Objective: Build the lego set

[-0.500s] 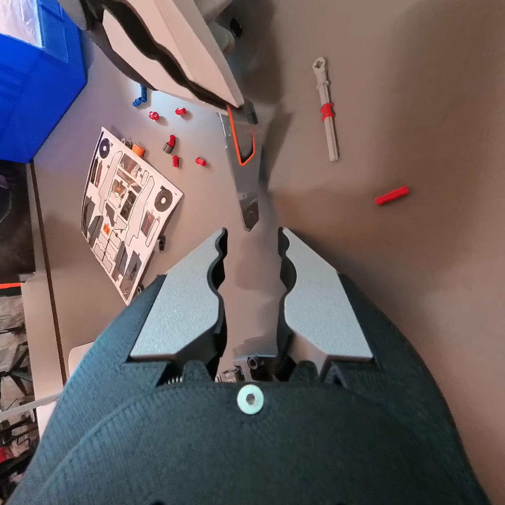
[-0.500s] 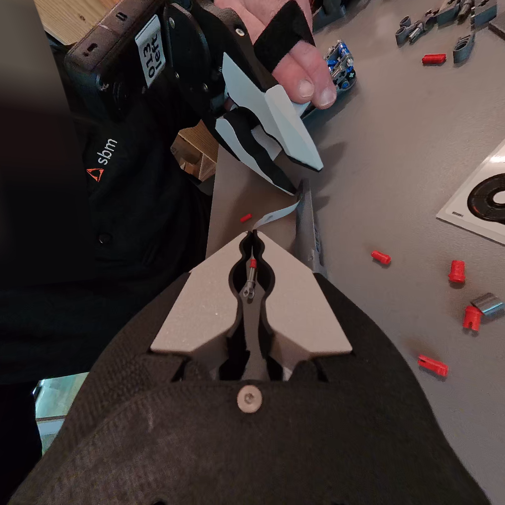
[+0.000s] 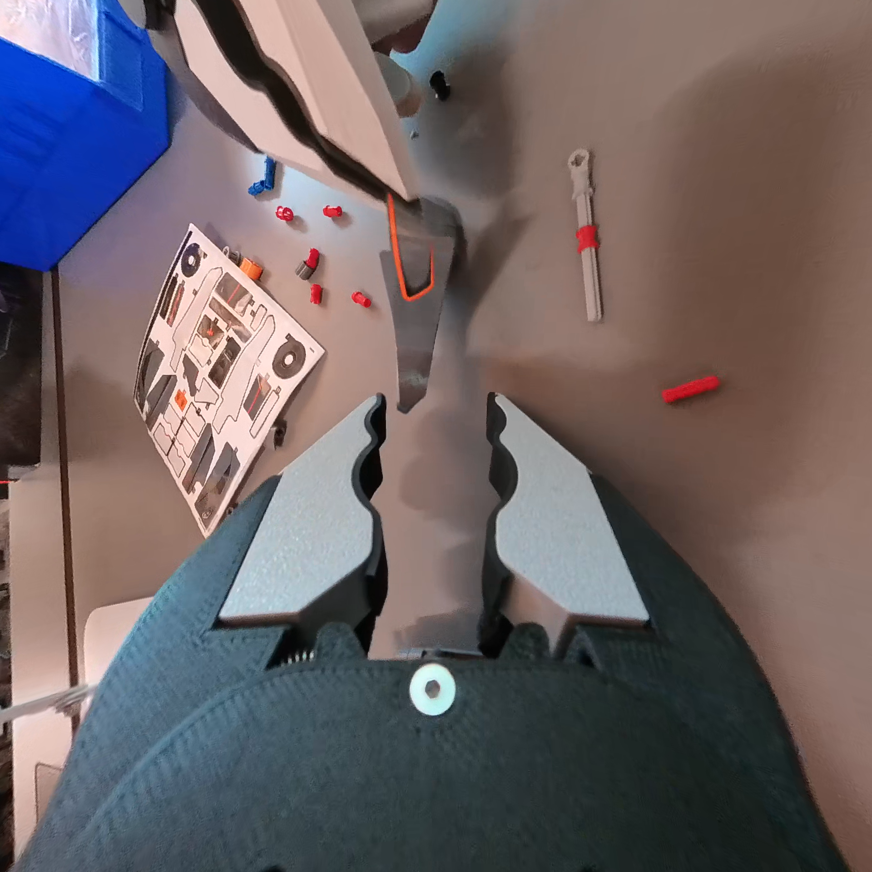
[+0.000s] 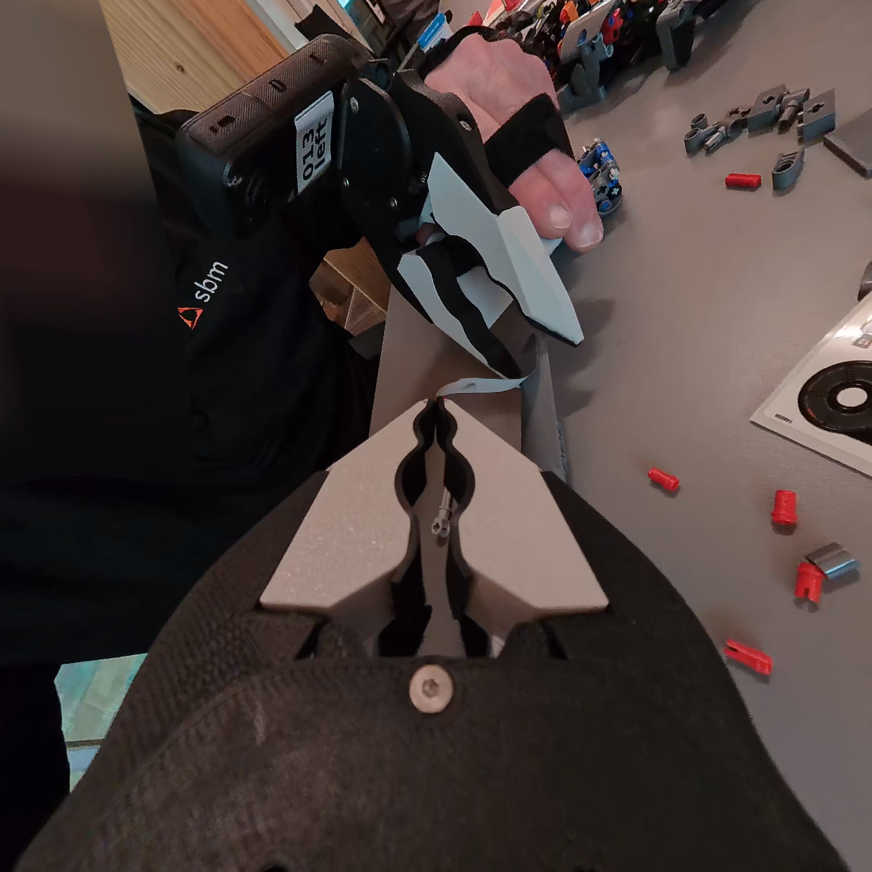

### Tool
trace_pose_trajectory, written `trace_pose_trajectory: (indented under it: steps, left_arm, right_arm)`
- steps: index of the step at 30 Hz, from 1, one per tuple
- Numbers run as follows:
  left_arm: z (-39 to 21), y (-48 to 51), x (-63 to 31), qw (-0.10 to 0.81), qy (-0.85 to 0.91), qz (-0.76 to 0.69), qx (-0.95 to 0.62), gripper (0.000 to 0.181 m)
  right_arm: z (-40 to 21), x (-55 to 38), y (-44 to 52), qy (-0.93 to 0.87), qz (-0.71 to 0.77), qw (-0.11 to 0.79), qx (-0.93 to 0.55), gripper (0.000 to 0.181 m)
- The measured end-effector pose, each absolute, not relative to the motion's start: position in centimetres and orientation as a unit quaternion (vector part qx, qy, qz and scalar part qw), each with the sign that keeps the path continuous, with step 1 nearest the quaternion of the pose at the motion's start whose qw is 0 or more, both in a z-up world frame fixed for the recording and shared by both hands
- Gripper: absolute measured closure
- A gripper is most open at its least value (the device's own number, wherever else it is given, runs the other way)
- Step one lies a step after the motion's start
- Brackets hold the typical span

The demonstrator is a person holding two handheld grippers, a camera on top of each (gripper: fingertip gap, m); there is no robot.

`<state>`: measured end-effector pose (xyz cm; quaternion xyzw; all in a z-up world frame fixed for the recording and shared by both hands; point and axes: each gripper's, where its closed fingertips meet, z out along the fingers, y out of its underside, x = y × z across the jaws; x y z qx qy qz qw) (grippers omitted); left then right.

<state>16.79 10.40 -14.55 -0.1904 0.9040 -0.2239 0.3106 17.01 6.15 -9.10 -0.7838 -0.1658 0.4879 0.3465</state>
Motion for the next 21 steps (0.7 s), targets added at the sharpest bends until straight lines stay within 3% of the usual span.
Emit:
trace_pose_trajectory:
  steps: [21]
  left_arm:
    - [-13.2, 8.4, 18.4, 0.285, 0.874, -0.315, -0.235, 0.153]
  right_arm:
    - [-6.3, 16.3, 6.0, -0.180, 0.485, 0.401, -0.756, 0.181]
